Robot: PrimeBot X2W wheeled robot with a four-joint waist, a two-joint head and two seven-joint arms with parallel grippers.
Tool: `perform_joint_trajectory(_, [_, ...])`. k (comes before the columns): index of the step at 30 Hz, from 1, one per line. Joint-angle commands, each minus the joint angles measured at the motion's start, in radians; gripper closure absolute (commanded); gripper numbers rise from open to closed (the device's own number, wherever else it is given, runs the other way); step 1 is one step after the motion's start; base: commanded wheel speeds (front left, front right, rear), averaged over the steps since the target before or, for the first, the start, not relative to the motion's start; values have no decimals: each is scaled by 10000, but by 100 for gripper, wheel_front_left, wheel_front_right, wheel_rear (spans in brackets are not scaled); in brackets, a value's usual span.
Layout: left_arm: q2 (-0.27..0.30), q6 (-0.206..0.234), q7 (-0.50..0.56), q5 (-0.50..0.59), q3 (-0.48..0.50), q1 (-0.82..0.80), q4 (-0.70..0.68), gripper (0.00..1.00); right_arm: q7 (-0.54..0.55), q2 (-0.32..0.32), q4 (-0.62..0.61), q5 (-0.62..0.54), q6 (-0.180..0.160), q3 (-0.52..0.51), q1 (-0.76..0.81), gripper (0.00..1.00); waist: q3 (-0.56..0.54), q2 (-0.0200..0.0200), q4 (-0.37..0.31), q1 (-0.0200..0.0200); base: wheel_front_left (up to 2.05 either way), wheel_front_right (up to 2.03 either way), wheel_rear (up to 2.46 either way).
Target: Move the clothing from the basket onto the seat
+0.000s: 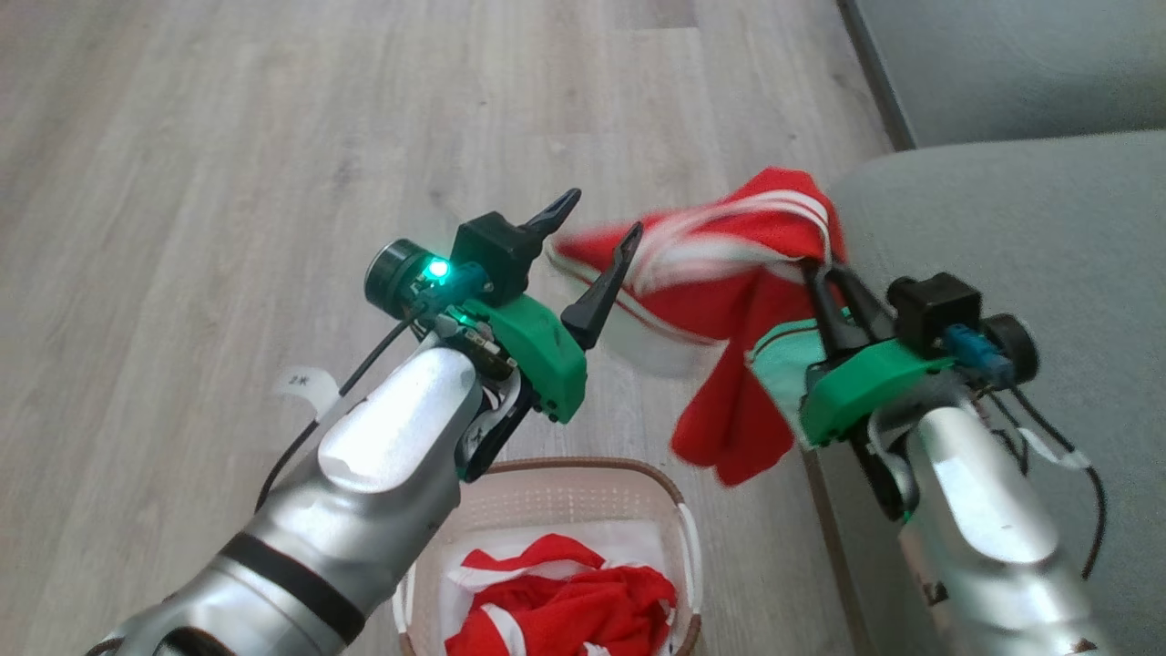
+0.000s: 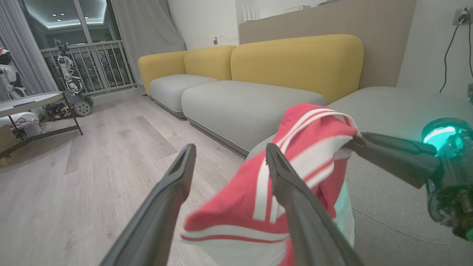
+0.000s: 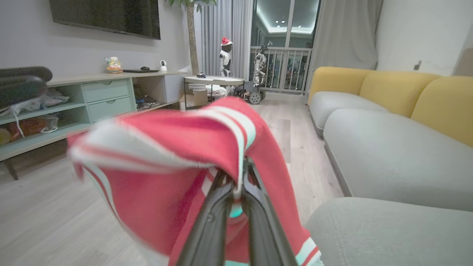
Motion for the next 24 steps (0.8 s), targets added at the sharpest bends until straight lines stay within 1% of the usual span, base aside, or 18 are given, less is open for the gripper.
perform_joint_trajectory(1, [245,-36,-127,-106,390,-291,-167,0,-67,93,-566,-312,-2,-216,-129,100,102,0,-363,0,0,0,0])
perform_joint_trajectory(2, [245,-36,-127,-106,390,-291,-167,0,-67,93,-566,-312,-2,-216,-129,100,102,0,-363,0,0,0,0])
perform_joint_trajectory(6, [336,-32,-189,-118,384,-20,-76,0,-67,80,-941,-865,-2,-830,59,100,168,0,-873,0,0,0,0])
perform_joint_trajectory(13, [330,18,-269,-198,464,527,-129,0,-67,-137,-1306,-1250,-2,-1405,344,100,316,0,-2040,0,0,0,0])
perform_joint_trajectory(20, [275,119,-303,-27,533,860,-337,0,-67,-343,-1436,-1270,-2,-1434,322,100,591,0,-3116,0,0,0,0])
perform_joint_trajectory(24, [174,163,-308,88,654,1005,-539,0,-67,-413,-1493,-1188,-2,-1304,235,100,792,0,-3545,0,0,0,0])
